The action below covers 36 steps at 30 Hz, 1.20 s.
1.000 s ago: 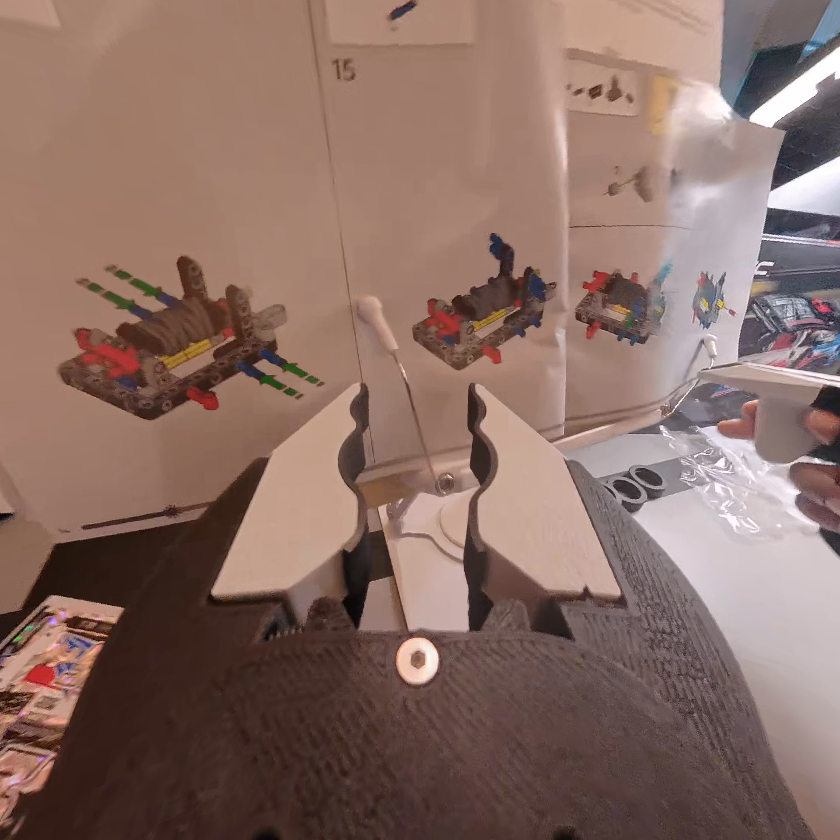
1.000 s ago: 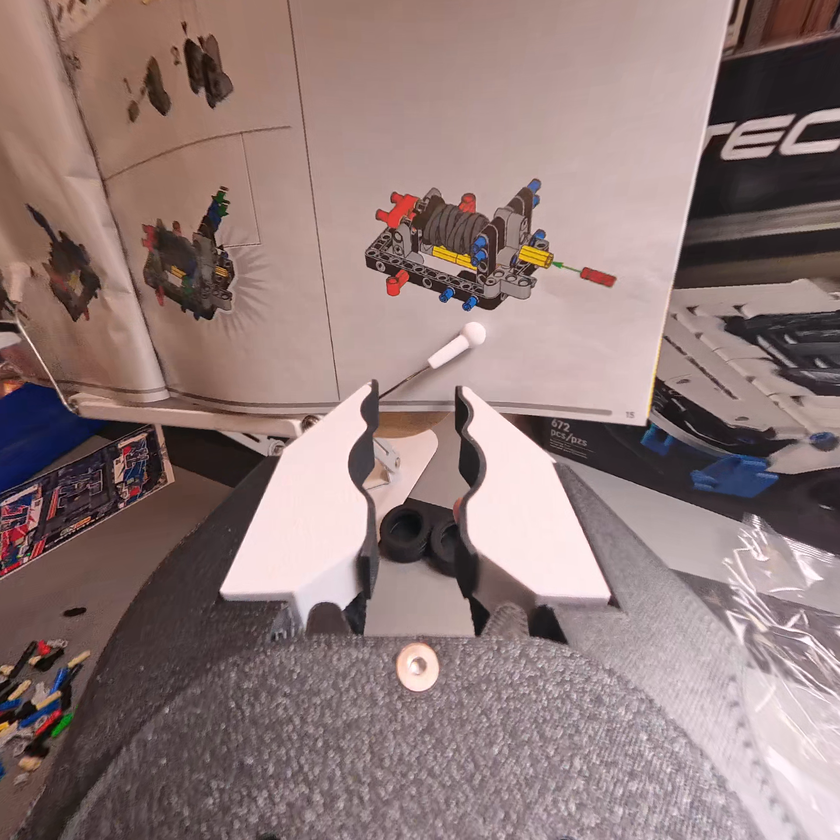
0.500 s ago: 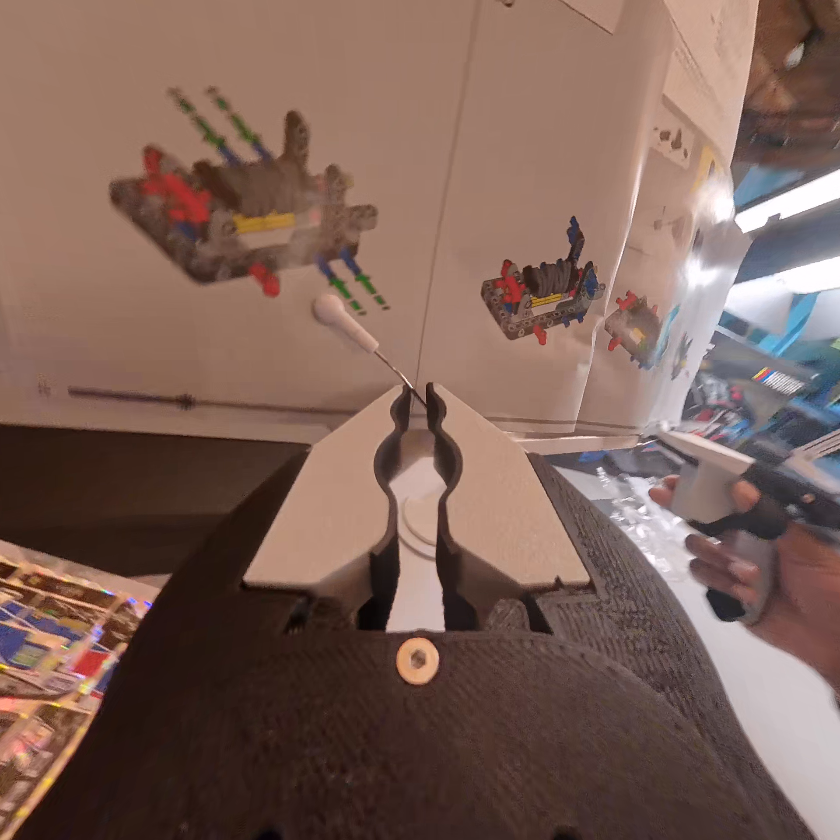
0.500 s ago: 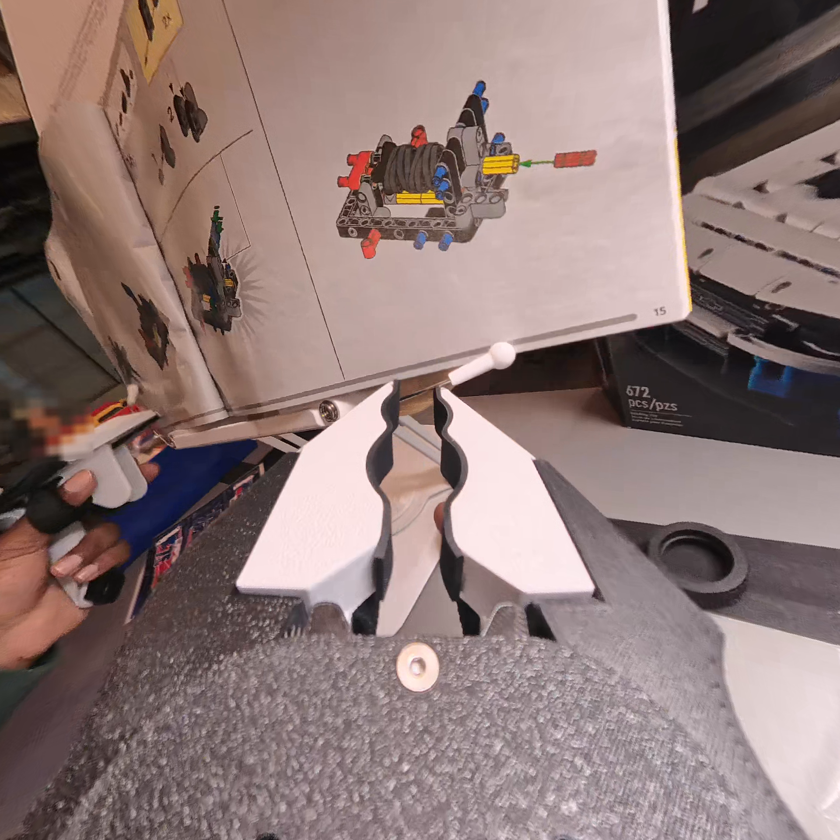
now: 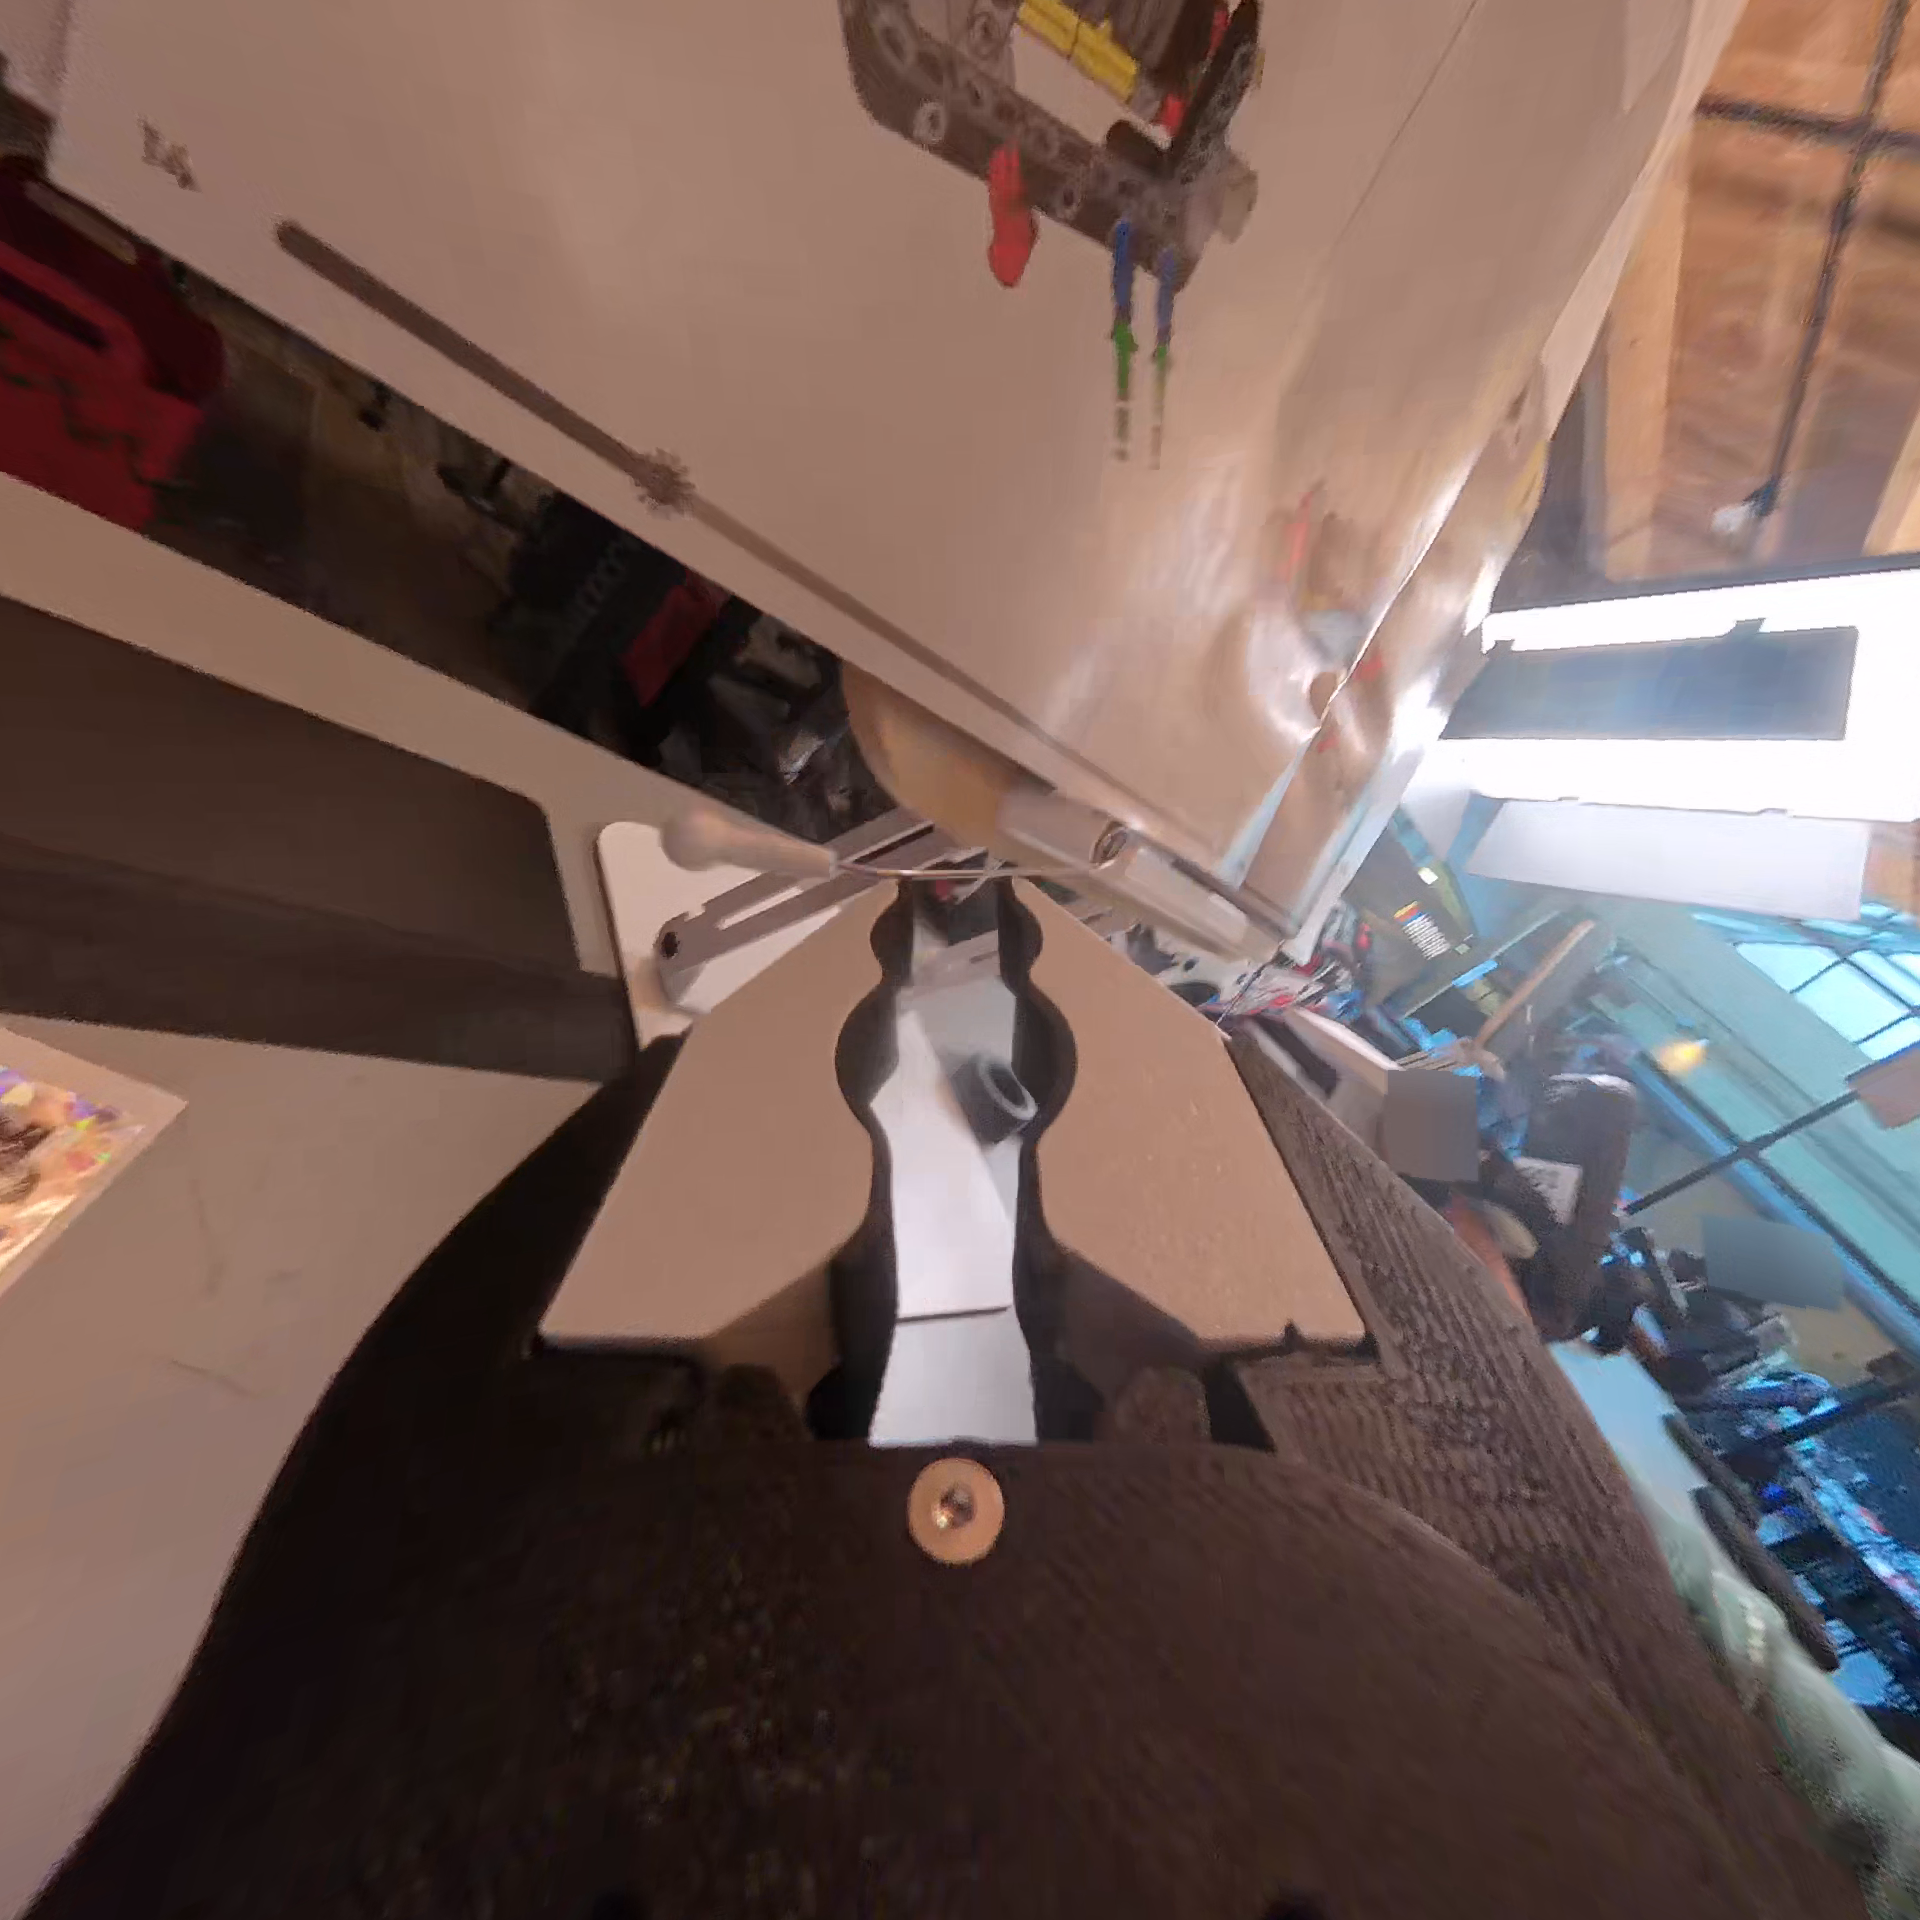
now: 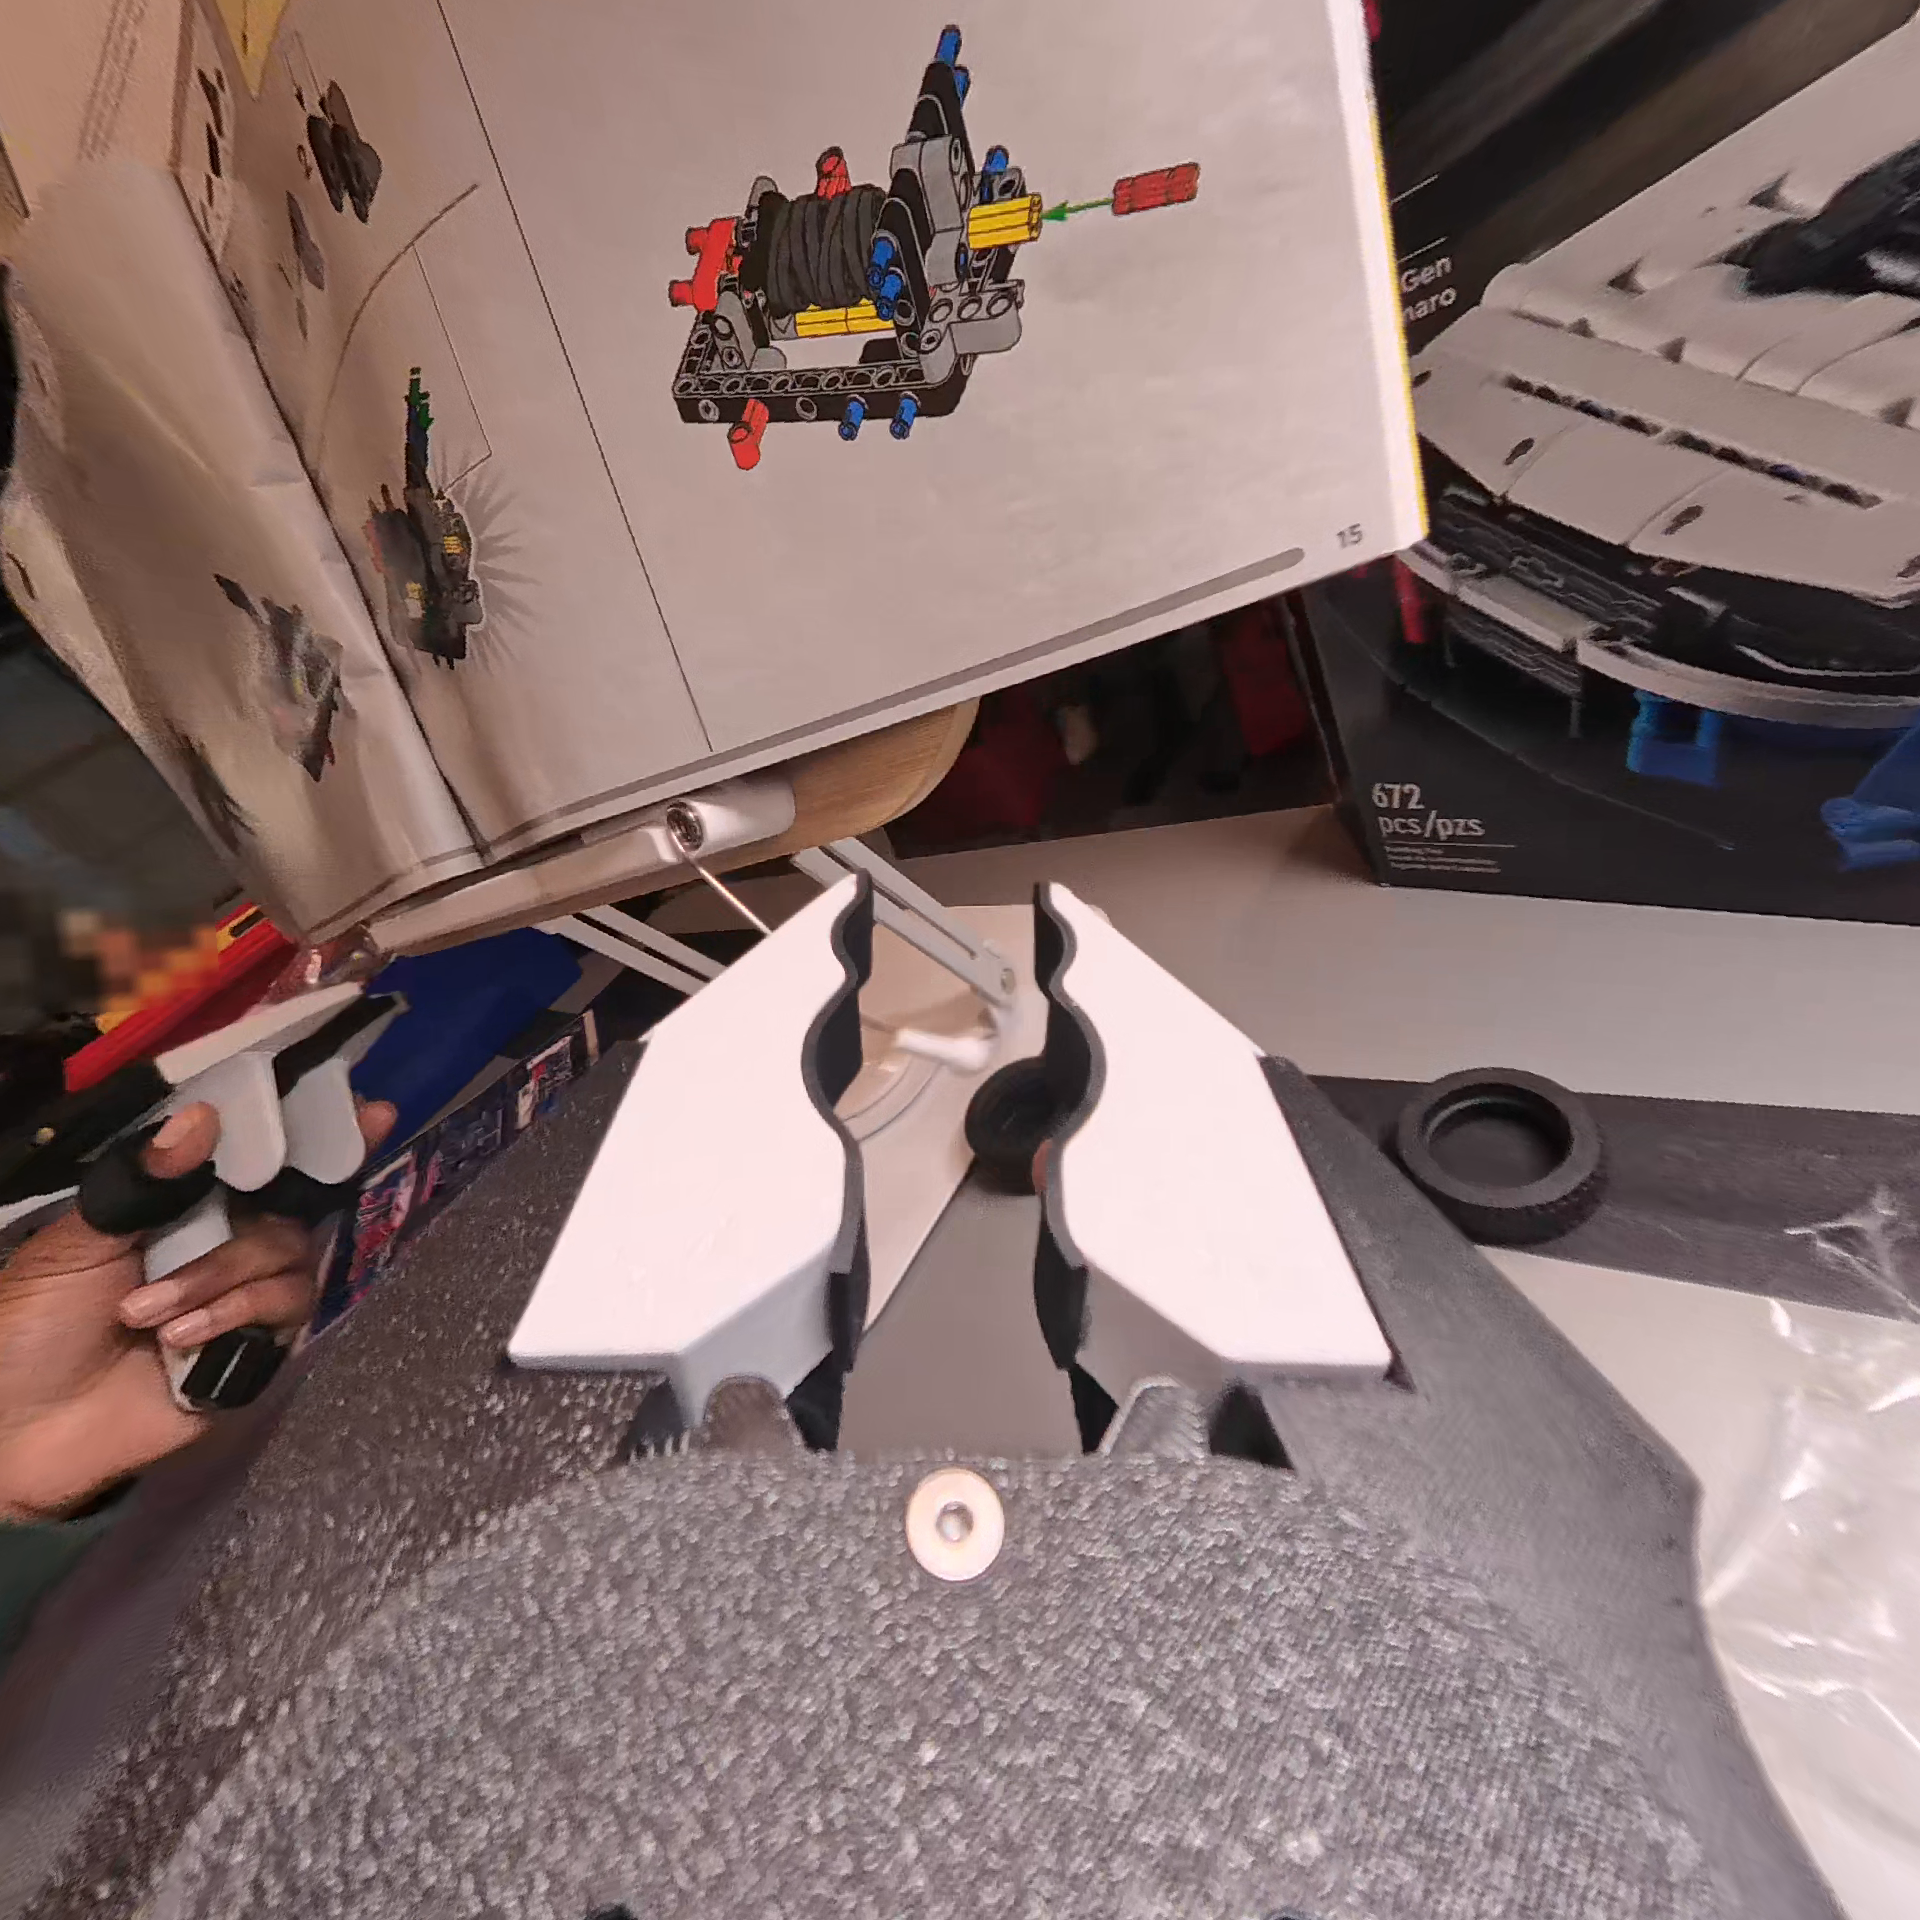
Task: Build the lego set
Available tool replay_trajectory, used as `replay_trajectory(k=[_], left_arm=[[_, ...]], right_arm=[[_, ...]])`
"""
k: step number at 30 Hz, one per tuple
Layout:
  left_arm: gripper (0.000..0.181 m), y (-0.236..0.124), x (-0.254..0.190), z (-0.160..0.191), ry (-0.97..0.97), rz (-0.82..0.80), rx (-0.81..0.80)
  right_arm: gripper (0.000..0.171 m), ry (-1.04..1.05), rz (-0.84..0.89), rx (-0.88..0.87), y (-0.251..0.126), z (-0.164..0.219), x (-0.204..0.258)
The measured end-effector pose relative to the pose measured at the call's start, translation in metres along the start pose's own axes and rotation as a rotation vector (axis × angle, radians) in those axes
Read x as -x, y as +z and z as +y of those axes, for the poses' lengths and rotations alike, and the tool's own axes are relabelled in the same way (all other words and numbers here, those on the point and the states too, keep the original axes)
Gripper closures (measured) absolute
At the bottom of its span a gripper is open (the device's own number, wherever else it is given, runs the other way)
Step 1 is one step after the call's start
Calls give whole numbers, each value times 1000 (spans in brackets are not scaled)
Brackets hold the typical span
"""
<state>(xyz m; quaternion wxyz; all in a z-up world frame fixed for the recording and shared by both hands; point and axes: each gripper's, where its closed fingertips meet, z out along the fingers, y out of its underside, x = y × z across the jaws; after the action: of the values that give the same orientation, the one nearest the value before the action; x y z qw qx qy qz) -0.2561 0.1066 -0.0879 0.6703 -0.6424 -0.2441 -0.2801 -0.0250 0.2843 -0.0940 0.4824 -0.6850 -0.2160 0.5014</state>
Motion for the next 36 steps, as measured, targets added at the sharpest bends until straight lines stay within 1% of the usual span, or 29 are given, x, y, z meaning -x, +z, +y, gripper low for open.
replay_trajectory(k=[3, 6, 8, 10, 12, 14, 18, 21, 24, 27, 29, 32, 36], left_arm=[[155, -13, 10, 3, 61, -64, 31], [147, -32, 13, -7, 210, -165, 1], [143, -44, 3, -20, 326, -202, -54], [140, -47, -17, -32, 471, -205, -92], [134, -37, -38, -32, 593, -183, -55], [131, -22, -58, -26, 672, -143, -9], [128, 10, -87, -16, 833, -106, 56], [126, 32, -88, -10, 890, -122, 119], [124, 46, -75, -6, 918, -161, 165], [125, 53, -65, -7, 921, -177, 181], [127, 55, -62, -8, 913, -170, 177], [130, 56, -60, -10, 915, -163, 173], [132, 57, -59, -11, 907, -155, 174]], right_arm=[[137, -106, 60, -22, -10, -8, -5], [130, -272, 105, -57, -18, -26, 1], [125, -380, 117, -68, -19, -40, 9], [121, -491, 125, -61, -16, -54, 19], [117, -606, 140, -36, -7, -67, 27], [114, -683, 154, -1, 4, -80, 34], [99, -697, 192, 28, 25, -121, 41], [87, -742, 250, 53, 39, -149, 33], [73, -718, 247, 146, 55, -148, 25], [78, -696, 230, 128, 61, -144, 27], [87, -676, 205, 99, 63, -140, 31], [94, -650, 176, 56, 62, -138, 33], [106, -628, 144, 53, 61, -134, 37]])
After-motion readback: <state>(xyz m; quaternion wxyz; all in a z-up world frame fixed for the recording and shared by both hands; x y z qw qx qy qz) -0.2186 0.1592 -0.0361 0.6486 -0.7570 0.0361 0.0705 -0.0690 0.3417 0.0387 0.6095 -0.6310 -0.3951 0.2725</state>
